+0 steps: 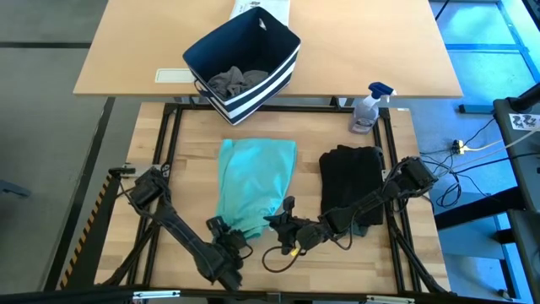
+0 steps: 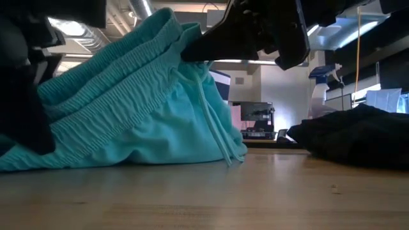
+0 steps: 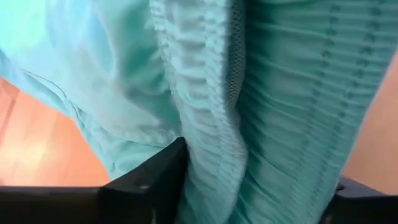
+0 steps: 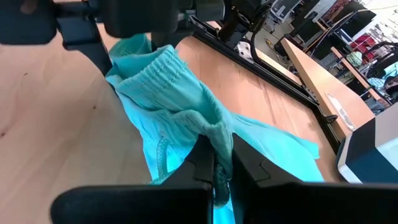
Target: Fold Laundry from Bin
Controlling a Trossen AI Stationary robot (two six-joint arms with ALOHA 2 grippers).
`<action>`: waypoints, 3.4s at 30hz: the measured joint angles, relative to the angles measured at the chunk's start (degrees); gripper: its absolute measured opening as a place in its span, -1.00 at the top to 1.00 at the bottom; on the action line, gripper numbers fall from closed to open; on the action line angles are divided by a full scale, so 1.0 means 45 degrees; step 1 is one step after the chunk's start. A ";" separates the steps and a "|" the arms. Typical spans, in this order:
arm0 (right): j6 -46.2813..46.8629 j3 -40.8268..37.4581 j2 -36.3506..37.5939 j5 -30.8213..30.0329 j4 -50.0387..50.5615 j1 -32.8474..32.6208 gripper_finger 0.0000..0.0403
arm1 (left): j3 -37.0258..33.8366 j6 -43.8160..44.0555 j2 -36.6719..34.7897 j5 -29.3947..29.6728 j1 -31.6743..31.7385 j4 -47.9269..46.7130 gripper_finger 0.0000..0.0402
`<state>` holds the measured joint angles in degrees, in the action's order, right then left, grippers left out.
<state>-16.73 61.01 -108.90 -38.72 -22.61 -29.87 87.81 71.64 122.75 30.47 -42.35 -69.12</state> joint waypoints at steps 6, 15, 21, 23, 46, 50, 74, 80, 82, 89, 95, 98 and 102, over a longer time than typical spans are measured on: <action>-0.0005 0.0000 0.0000 0.0100 0.0109 0.0000 0.92 | 0.0005 -0.0038 0.0552 0.0230 0.0005 -0.0118 0.23; -0.0077 0.0000 0.0000 0.0179 0.1148 -0.0338 0.60 | 0.0144 -0.0037 0.0566 0.0197 0.0015 -0.0931 0.91; -0.0432 0.0005 0.0168 -0.0051 0.2035 -0.1173 0.24 | 0.1161 -0.0050 0.0566 -0.0181 0.0015 -0.1438 0.91; -0.0375 0.0005 0.0371 -0.0235 0.2262 -0.1585 0.12 | 0.1710 -0.0282 0.0552 -0.0366 0.0015 -0.1584 0.91; -0.1053 0.1722 0.1812 -0.3140 0.2905 -0.4231 -0.40 | 0.7274 -0.5369 0.0542 -0.5012 0.1636 -0.1734 0.91; -0.1325 0.1783 0.1807 -0.3386 0.3050 -0.4357 -0.40 | 0.8300 -0.6733 0.0542 -0.5743 0.1952 -0.1798 0.91; 0.3200 0.1797 0.3288 -0.8890 0.9312 -0.6317 -0.40 | 0.8738 -1.3452 0.0505 -1.1696 0.6271 -0.0602 0.91; 0.6719 0.1792 0.3313 -0.8933 1.2574 -0.6296 -0.40 | 0.8308 -1.4795 0.0435 -1.2008 0.7844 -0.0424 0.91; 0.8112 0.1792 0.3313 -0.8927 1.3789 -0.6295 -0.40 | 0.7987 -1.5048 0.0426 -1.1895 0.8161 -0.0303 0.91; 1.1874 0.1787 0.3313 -0.9015 1.7144 -0.6275 -0.40 | 0.4564 -1.5615 -0.0829 -1.2003 0.8278 0.2659 0.91; 1.2434 0.1787 0.3313 -0.9039 1.7691 -0.6275 -0.40 | -0.0109 -1.4484 -0.3738 -1.2089 0.8735 0.6458 0.91; 1.2434 0.1787 0.3313 -0.9256 1.7733 -0.6201 -0.40 | -0.1808 -1.3676 -0.4832 -1.2039 0.9393 0.7367 0.91; 1.2488 0.1787 0.3313 -0.9104 1.7697 -0.5767 -0.40 | -0.3290 -1.2988 -0.5156 -1.2138 1.0080 0.7732 0.91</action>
<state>39.46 69.06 -94.00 -79.69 57.03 -55.82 73.00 13.20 99.55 -24.15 3.01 -34.32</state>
